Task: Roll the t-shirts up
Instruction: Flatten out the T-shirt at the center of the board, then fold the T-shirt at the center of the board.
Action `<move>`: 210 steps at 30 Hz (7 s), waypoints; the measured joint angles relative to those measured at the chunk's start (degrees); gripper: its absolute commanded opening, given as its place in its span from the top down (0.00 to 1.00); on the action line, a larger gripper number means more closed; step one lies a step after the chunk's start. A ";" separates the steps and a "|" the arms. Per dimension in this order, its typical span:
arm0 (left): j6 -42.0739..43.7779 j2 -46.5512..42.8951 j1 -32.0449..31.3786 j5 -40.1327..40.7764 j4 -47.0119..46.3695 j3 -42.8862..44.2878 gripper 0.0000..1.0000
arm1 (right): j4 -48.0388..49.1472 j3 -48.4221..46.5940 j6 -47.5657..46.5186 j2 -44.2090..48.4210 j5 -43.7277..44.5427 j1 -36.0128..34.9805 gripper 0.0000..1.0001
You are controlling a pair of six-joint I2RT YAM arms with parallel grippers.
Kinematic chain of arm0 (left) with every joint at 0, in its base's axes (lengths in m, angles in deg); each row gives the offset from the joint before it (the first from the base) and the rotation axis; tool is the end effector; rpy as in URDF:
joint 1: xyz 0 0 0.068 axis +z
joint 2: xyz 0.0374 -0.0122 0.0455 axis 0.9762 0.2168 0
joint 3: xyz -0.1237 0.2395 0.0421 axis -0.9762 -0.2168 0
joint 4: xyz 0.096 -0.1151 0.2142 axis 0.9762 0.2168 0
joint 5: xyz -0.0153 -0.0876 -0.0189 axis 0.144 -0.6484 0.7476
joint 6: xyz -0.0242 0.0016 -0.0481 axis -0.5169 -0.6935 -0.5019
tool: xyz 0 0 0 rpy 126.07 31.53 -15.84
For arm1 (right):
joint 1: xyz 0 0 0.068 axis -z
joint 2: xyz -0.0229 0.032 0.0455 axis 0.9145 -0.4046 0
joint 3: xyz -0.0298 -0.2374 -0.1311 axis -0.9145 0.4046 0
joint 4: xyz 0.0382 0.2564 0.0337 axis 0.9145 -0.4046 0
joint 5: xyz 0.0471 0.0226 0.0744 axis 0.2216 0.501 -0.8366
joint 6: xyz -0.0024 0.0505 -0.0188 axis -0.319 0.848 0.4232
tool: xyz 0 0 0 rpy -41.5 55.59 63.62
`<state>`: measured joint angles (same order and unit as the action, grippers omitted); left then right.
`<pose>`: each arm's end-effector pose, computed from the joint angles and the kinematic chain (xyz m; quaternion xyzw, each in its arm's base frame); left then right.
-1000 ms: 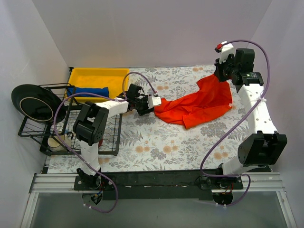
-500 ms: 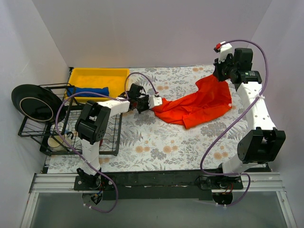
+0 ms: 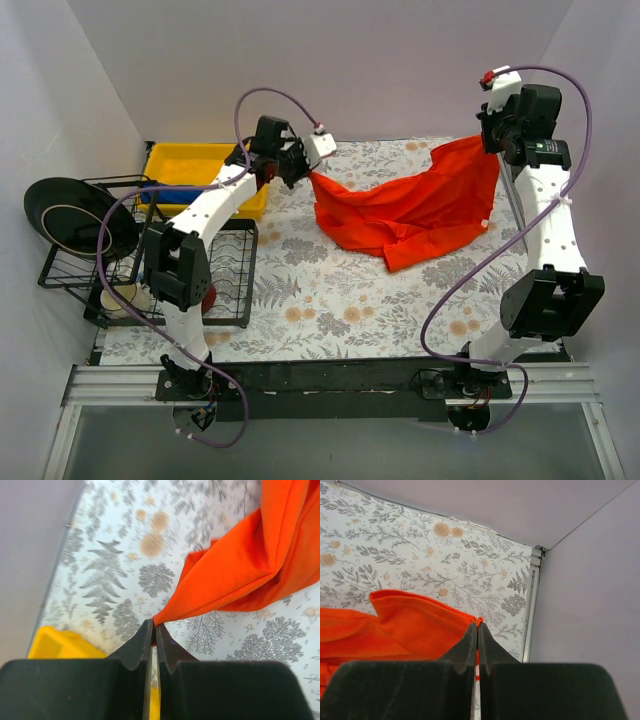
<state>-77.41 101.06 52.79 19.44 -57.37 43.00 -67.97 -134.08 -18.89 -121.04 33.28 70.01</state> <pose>0.3968 -0.1969 0.2894 0.3073 0.8478 -0.2339 0.3634 0.3628 -0.0208 0.4262 -0.1508 0.8131 -0.0762 0.5570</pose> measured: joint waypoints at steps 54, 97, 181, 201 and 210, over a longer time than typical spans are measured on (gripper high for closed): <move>-21.46 -39.28 1.97 11.47 13.22 22.05 1.00 | -22.10 -30.42 -4.52 42.93 -8.26 5.51 0.99; -14.58 33.44 2.40 7.45 -13.75 34.62 1.00 | 29.83 33.35 -4.39 0.74 2.49 7.30 0.99; 10.14 27.26 7.78 -6.23 -8.41 17.38 1.00 | 6.01 57.83 -4.83 23.96 -5.11 3.48 0.99; 7.37 27.28 10.16 -4.24 -1.42 21.16 0.36 | -7.87 44.68 -9.40 19.17 -12.24 3.63 0.53; -13.25 28.41 10.01 -5.84 -7.72 34.27 0.40 | 0.20 38.93 -1.27 5.55 -5.99 5.40 0.55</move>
<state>-90.66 129.47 62.80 13.61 -65.09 77.28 -67.78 -95.16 -20.16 -115.49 27.29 75.41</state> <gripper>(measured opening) 0.640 0.468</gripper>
